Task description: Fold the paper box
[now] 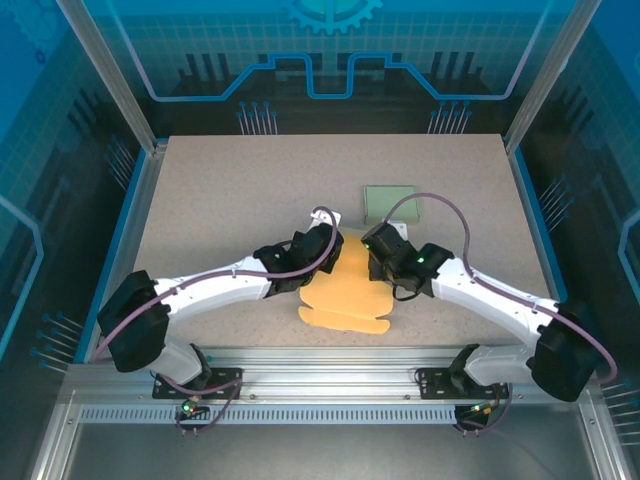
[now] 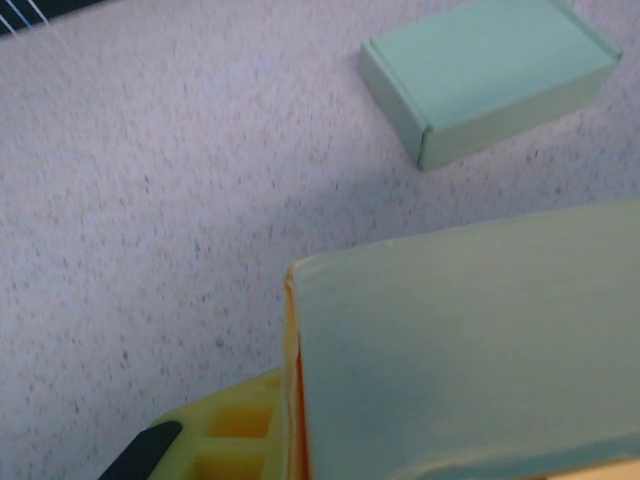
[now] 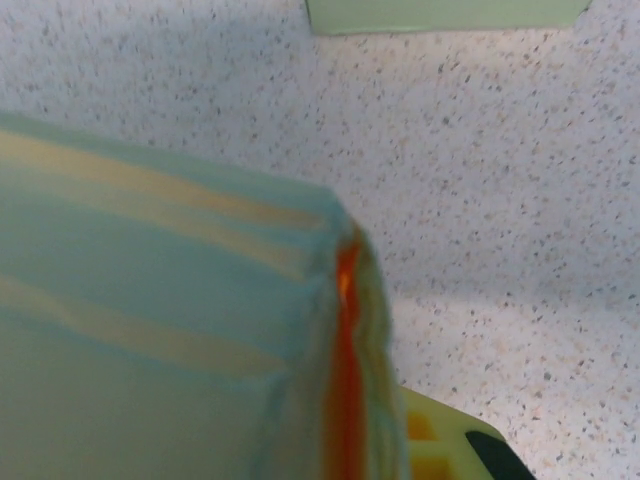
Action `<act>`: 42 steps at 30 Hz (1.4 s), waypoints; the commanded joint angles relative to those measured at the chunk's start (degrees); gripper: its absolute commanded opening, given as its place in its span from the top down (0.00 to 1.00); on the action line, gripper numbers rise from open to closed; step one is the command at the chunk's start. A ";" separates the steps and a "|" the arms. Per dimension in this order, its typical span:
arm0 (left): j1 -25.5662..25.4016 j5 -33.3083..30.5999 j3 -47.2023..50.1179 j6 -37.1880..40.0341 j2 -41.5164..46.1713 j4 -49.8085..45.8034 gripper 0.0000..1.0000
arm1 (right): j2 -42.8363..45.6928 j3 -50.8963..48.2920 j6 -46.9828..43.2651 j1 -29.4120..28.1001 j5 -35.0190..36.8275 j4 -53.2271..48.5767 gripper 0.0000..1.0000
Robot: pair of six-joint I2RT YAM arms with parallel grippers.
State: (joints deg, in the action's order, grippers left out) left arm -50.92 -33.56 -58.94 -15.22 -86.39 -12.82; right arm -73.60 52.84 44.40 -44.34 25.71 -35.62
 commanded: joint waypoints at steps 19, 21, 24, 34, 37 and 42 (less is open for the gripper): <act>13.40 -0.77 -13.83 -0.06 -21.73 -25.06 0.86 | -26.41 21.84 -3.80 2.04 -14.17 -5.34 0.98; 14.23 -0.89 -15.35 -0.48 -23.89 -26.38 0.86 | -27.19 21.96 -3.63 2.46 -15.26 -4.71 0.98; 15.17 -2.42 -16.95 -1.45 -26.76 -27.77 0.84 | -28.10 21.78 -3.32 2.59 -16.22 -3.77 0.97; 15.46 4.38 -13.56 -1.76 -22.65 -22.58 0.61 | -32.33 23.79 -3.71 2.68 -15.50 -4.93 1.00; 15.42 8.30 -10.42 -1.57 -16.74 -19.56 0.52 | -32.67 23.61 -3.72 2.69 -14.87 -4.99 0.99; 15.35 14.68 -4.19 -2.65 -5.97 -13.74 0.47 | -32.81 23.32 -4.54 2.68 -14.95 -4.74 0.99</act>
State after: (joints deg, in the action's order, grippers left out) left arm -34.74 -23.64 -65.67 -17.65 -98.02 -30.24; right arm -105.41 74.61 41.52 -40.84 10.74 -39.24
